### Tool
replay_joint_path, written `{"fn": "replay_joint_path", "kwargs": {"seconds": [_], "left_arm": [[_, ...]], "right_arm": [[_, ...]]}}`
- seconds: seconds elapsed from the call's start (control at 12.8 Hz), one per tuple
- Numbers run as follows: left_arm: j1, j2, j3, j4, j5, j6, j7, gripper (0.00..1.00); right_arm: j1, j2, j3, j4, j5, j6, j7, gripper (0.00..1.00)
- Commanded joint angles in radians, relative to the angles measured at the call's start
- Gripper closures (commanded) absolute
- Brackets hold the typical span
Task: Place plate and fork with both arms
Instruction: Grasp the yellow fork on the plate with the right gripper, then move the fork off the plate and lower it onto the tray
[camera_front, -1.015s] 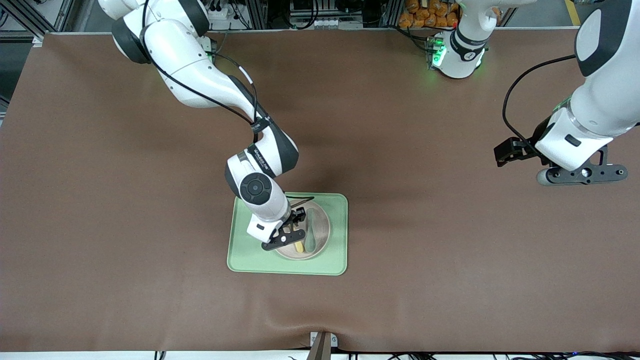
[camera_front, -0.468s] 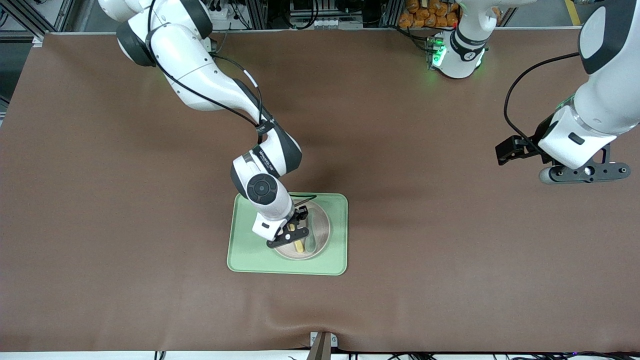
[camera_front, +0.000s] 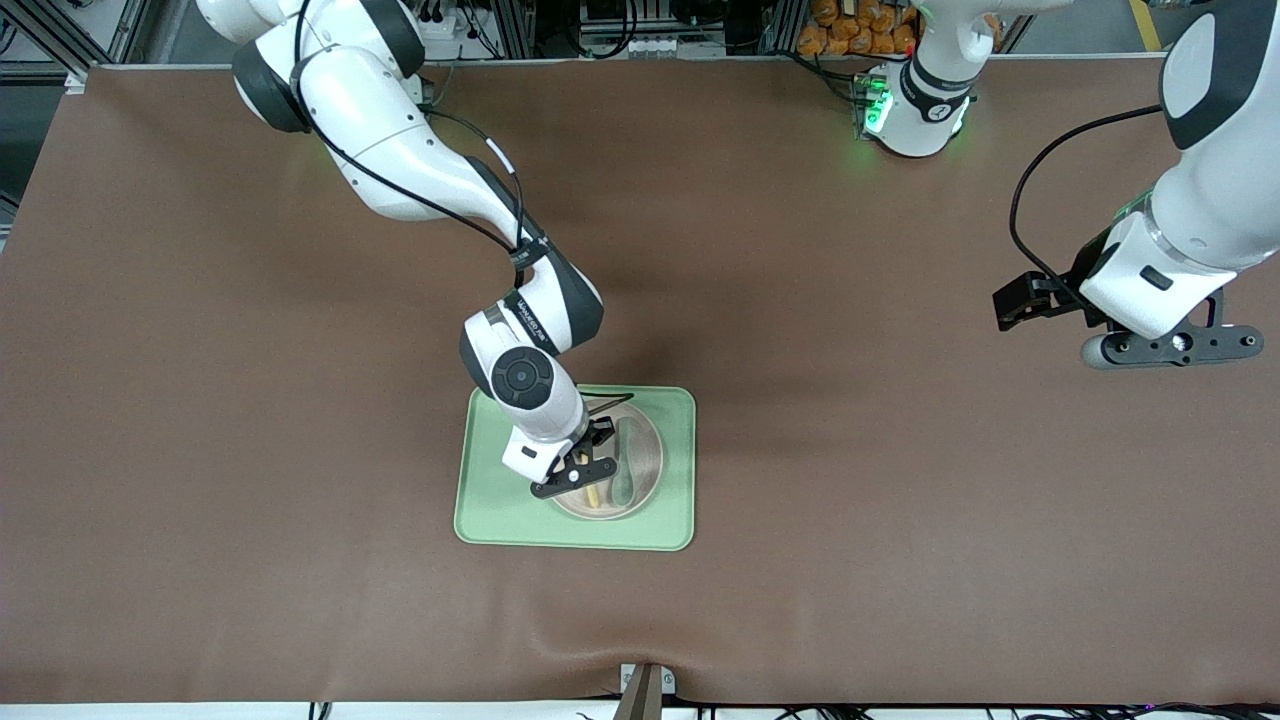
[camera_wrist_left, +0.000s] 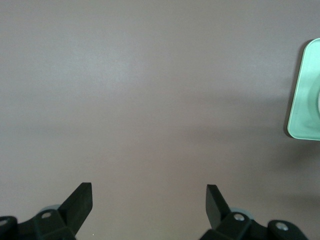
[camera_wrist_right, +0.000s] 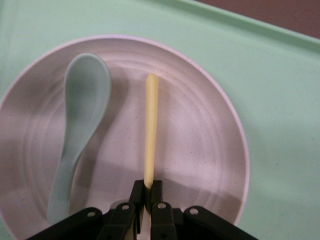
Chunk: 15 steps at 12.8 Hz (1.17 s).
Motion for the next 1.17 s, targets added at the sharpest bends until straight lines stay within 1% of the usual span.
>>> {"fn": "replay_joint_path", "kwargs": {"seconds": [0.0, 0.16, 0.39, 0.55, 0.7, 0.86, 1.09], "left_arm": [[0.011, -0.028, -0.008, -0.023, -0.017, -0.008, 0.009, 0.00], [0.007, -0.030, -0.016, -0.020, -0.017, -0.008, 0.002, 0.00], [0.010, -0.028, -0.016, -0.020, -0.017, -0.008, 0.003, 0.00], [0.010, -0.028, -0.016, -0.020, -0.018, -0.006, 0.003, 0.00], [0.010, -0.028, -0.016, -0.020, -0.018, -0.008, 0.003, 0.00], [0.010, -0.028, -0.016, -0.022, -0.018, -0.008, 0.003, 0.00], [0.011, -0.031, -0.014, -0.020, -0.018, -0.008, 0.008, 0.00]], "right_arm": [[-0.011, -0.020, 0.006, 0.042, 0.024, -0.084, 0.019, 1.00], [-0.046, -0.038, 0.000, 0.055, 0.100, -0.111, 0.018, 1.00], [-0.140, -0.051, 0.003, 0.042, 0.202, -0.122, 0.007, 1.00], [-0.183, -0.057, 0.004, 0.013, 0.214, -0.153, -0.015, 1.00], [-0.215, -0.070, 0.006, -0.036, 0.240, -0.151, -0.054, 1.00], [-0.221, -0.089, 0.006, -0.094, 0.283, -0.125, -0.100, 1.00], [-0.215, -0.103, 0.007, -0.163, 0.291, -0.047, -0.104, 1.00]]}}
